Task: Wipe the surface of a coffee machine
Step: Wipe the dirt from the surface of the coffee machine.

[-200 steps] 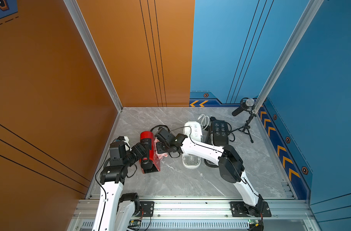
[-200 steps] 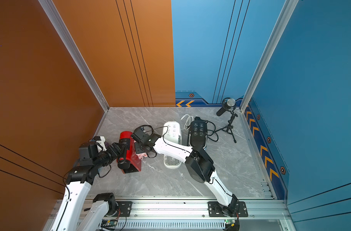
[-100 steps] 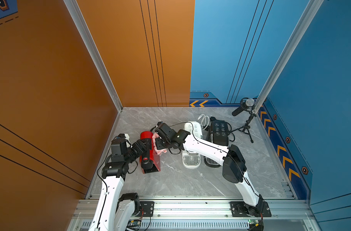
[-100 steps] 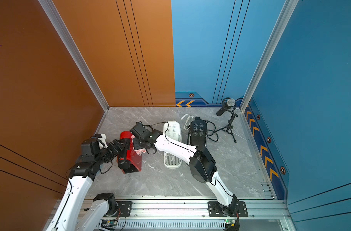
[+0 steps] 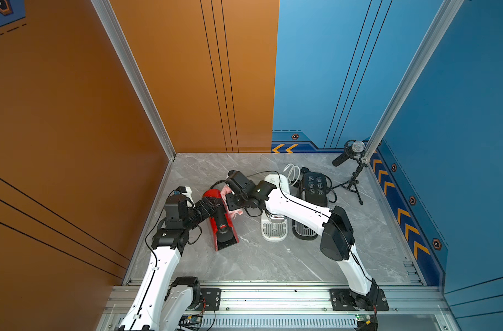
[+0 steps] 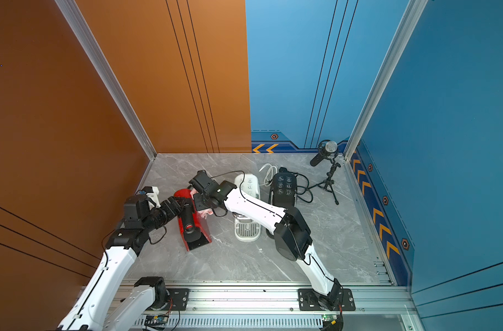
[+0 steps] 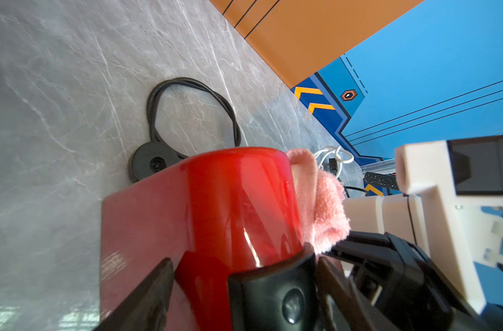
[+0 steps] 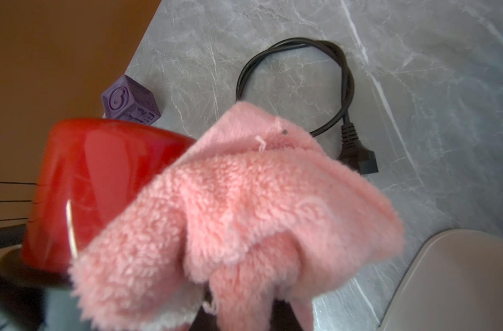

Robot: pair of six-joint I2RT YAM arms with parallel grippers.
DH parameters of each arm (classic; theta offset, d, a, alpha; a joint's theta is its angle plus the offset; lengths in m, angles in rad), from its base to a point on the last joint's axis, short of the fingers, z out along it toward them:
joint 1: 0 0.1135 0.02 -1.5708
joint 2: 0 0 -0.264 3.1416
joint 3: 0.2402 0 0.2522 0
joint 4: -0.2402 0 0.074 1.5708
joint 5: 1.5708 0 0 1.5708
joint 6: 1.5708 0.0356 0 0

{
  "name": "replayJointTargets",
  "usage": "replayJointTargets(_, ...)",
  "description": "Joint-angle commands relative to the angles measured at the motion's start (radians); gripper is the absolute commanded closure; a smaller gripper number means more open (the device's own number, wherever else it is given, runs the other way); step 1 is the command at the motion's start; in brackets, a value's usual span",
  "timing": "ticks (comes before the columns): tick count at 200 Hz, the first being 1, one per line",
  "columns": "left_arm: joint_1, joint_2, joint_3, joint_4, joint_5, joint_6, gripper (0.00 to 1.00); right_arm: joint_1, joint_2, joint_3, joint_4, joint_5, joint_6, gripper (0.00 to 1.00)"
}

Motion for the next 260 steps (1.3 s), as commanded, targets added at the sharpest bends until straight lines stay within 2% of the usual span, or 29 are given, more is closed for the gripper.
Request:
replayJointTargets(1,-0.066,0.092,-0.090,-0.170,0.110,-0.033,0.23,-0.001,-0.058,0.042,-0.002,0.001,-0.025,1.00)
replayJointTargets(41,-0.098,0.075,-0.105,-0.163,0.089,-0.056,0.24,0.012,-0.063,0.043,-0.012,-0.012,-0.026,1.00)
replayJointTargets(68,-0.096,-0.036,-0.183,-0.167,0.031,-0.120,0.24,0.038,-0.060,0.046,-0.019,-0.007,-0.031,1.00)
replayJointTargets(88,-0.082,-0.084,-0.215,-0.169,0.030,-0.138,0.24,0.043,-0.057,0.043,-0.021,-0.008,-0.025,1.00)
replayJointTargets(109,-0.077,-0.089,-0.205,-0.183,0.032,-0.140,0.24,0.050,-0.061,0.039,-0.021,-0.010,-0.025,1.00)
replayJointTargets(164,-0.048,-0.129,-0.122,-0.320,-0.047,-0.122,0.20,0.054,-0.107,-0.031,-0.024,0.004,-0.036,1.00)
replayJointTargets(203,-0.013,-0.186,-0.104,-0.377,-0.044,-0.122,0.19,0.043,-0.216,-0.117,-0.023,-0.003,-0.048,1.00)
replayJointTargets(235,0.031,-0.197,-0.027,-0.410,0.007,-0.089,0.18,0.010,-0.292,-0.165,-0.020,-0.079,-0.073,1.00)
replayJointTargets(260,0.041,-0.166,0.085,-0.411,0.083,-0.007,0.18,-0.063,-0.331,-0.198,0.031,-0.303,-0.067,1.00)
